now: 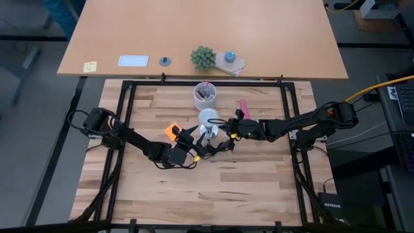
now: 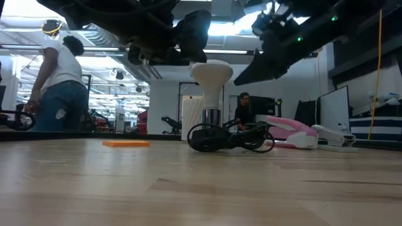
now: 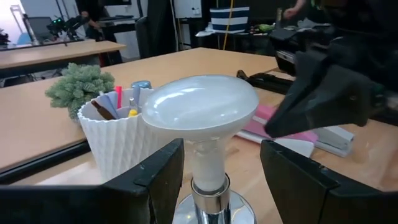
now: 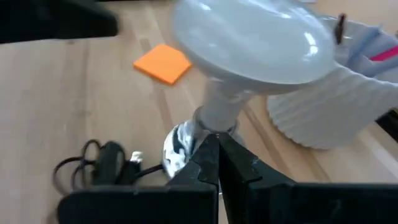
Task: Screw lightbulb
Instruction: Remove the lightbulb from the lamp
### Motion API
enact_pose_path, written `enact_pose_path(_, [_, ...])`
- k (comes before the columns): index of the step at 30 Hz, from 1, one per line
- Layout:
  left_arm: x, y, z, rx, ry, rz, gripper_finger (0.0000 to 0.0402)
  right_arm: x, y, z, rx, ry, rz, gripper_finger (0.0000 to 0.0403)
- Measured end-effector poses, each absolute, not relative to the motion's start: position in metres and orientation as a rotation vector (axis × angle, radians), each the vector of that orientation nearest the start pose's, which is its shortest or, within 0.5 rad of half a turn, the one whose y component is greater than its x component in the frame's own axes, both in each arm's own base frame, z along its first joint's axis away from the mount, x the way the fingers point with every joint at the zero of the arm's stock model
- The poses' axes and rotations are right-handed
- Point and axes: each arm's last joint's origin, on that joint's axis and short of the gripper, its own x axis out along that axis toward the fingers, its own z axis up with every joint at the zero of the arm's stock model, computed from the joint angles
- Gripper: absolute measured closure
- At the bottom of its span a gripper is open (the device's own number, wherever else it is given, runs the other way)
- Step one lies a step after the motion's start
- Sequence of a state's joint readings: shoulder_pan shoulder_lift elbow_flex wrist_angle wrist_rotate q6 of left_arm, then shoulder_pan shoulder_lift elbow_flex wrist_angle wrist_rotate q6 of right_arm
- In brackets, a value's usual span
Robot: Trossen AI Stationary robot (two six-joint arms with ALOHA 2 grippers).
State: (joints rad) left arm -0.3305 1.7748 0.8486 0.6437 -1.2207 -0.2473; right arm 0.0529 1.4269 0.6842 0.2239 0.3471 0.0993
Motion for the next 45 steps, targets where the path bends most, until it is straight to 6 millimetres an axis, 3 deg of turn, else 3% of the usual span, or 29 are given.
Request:
enact_pose_path(7, [0.333, -0.087, 0.18, -0.008, 0.107, 0.9, 0.0196, 0.277, 0.024, 0.214, -0.014, 0.434, -0.25, 0.04])
enact_pose_path(17, [0.334, -0.084, 0.18, -0.031, 0.095, 0.914, 0.0196, 0.264, 0.029, 0.238, 0.006, 0.351, -0.213, 0.04])
enact_pose_path(28, [0.332, -0.083, 0.182, -0.025, 0.083, 0.955, 0.0196, 0.264, 0.028, 0.238, 0.009, 0.35, -0.211, 0.04])
enact_pose_path(33, [0.328, -0.079, 0.198, -0.003, 0.069, 0.987, 0.0196, 0.264, 0.028, 0.24, 0.012, 0.334, -0.21, 0.04])
enact_pose_path(38, [0.328, -0.068, 0.208, 0.037, 0.082, 1.015, 0.0196, 0.268, 0.028, 0.235, -0.038, 0.342, -0.259, 0.04])
enact_pose_path(45, [0.331, -0.046, 0.204, 0.078, 0.131, 1.052, 0.0196, 0.278, 0.025, 0.224, -0.081, 0.354, -0.276, 0.04])
